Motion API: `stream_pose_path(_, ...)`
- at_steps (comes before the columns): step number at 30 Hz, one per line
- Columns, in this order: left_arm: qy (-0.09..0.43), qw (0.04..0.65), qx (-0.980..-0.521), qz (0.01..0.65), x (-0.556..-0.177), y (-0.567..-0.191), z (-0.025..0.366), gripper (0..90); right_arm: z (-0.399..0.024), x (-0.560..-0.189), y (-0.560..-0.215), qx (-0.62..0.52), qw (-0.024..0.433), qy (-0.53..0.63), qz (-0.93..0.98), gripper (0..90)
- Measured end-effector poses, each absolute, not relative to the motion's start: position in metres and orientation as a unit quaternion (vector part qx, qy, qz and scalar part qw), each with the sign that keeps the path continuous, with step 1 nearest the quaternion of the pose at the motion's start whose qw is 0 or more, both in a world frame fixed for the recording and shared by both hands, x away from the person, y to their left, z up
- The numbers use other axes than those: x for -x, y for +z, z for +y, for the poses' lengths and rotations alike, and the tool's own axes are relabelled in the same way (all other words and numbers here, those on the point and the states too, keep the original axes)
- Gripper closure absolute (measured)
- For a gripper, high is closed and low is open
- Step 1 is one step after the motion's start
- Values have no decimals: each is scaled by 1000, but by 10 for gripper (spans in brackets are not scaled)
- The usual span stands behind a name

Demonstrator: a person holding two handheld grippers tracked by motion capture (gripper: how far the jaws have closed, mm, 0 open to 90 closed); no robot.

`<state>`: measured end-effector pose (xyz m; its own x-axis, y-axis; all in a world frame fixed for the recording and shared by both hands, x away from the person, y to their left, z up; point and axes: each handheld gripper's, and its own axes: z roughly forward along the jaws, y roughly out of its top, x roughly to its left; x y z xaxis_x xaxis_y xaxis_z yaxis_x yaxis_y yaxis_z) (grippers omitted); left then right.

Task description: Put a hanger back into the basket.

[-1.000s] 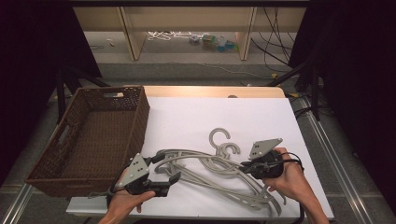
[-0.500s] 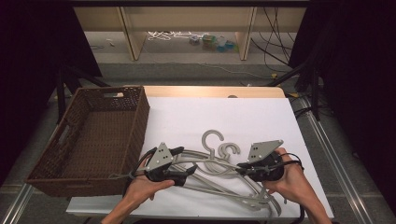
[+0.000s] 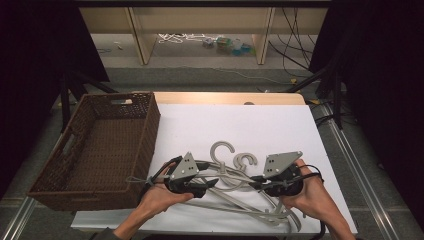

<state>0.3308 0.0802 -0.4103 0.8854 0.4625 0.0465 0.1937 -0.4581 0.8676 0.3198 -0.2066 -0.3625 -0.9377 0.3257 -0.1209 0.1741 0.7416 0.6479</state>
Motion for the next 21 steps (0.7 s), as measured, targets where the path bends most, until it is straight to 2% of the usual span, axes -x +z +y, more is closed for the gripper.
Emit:
stream_pose_path(4,130,465,-856,184,-330,-410,76,585,-205,-319,-363,-127,111,331,928,827)
stream_pose_path(6,134,457,-862,174,-330,-409,76,677,-204,-319,-364,-121,111,331,929,827)
stream_pose_path(7,133,450,-867,166,-330,-408,74,695,-204,-319,-364,-119,109,330,930,827)
stream_pose_path(12,162,428,-880,126,-324,-401,74,730,-203,-319,-365,-105,116,327,932,826)
stream_pose_path(17,150,414,-891,114,-316,-390,75,771,-205,-320,-363,-112,111,339,927,796)
stream_pose_path(21,139,411,-894,114,-308,-389,76,817,-206,-321,-363,-127,130,347,920,727)
